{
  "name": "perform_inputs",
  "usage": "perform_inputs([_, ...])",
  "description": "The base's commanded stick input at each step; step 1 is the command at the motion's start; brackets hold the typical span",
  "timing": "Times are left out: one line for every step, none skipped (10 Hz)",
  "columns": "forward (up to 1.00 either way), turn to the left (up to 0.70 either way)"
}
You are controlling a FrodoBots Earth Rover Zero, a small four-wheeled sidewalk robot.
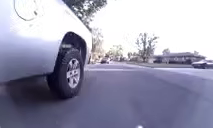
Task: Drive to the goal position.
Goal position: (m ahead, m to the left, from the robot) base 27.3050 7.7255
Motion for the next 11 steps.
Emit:
perform_inputs([1.0, 0.0])
perform_inputs([1.0, 0.0])
perform_inputs([1.0, 0.0])
perform_inputs([1.0, 0.0])
perform_inputs([1.0, 0.0])
perform_inputs([1.0, 0.0])
perform_inputs([1.0, 0.0])
perform_inputs([1.0, 0.0])
perform_inputs([1.0, -0.1])
perform_inputs([1.0, -0.23])
perform_inputs([1.0, -0.35])
